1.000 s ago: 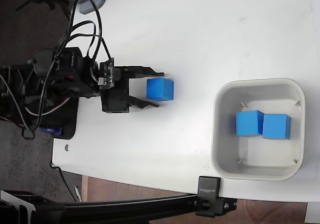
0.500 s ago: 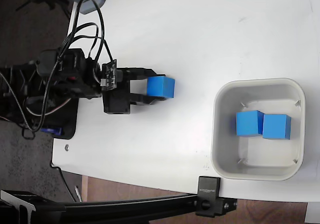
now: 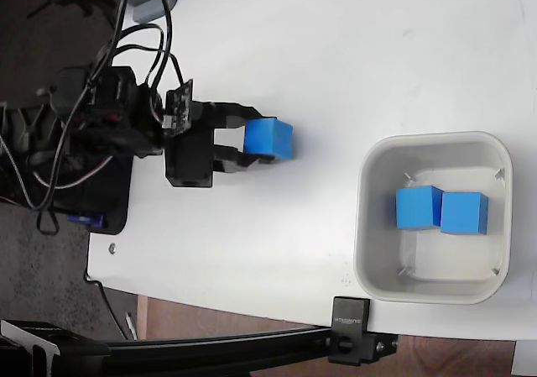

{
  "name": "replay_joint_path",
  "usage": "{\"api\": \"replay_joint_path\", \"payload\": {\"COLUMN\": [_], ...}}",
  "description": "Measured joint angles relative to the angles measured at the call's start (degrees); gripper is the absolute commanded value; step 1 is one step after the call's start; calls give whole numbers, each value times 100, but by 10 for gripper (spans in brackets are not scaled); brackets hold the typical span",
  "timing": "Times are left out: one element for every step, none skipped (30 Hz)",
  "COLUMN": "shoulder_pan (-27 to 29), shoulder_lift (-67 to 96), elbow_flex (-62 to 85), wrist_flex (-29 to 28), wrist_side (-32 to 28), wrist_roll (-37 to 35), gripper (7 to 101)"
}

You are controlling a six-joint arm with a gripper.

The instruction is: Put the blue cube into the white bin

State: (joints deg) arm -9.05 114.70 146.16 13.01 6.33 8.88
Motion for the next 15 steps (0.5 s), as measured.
{"api": "replay_joint_path", "payload": {"shoulder_pan": [97, 229, 369, 536, 703, 879, 1028, 1160, 1283, 1389, 1494, 1600, 1696, 1811, 1925], "shoulder_lift": [-26, -88, -211, -352, -527, -729, -940, -1178, -1450, -1723, -2013, -2285, -2522, -2698, -2786], "elbow_flex": [-316, -624, -940, -1230, -1503, -1784, -2074, -2399, -2733, -3094, -3454, -3771, -4061, -4271, -4395], "wrist_flex": [158, 255, 308, 325, 343, 352, 387, 439, 501, 554, 598, 615, 624, 624, 606], "wrist_side": [-70, -176, -290, -439, -589, -773, -914, -1037, -1169, -1274, -1362, -1459, -1512, -1564, -1635], "wrist_roll": [-123, -237, -352, -448, -527, -606, -686, -747, -826, -896, -958, -1028, -1081, -1116, -1125], "gripper": [452, 454, 457, 457, 460, 460, 462, 462, 462, 462, 462, 462, 462, 465, 468]}}
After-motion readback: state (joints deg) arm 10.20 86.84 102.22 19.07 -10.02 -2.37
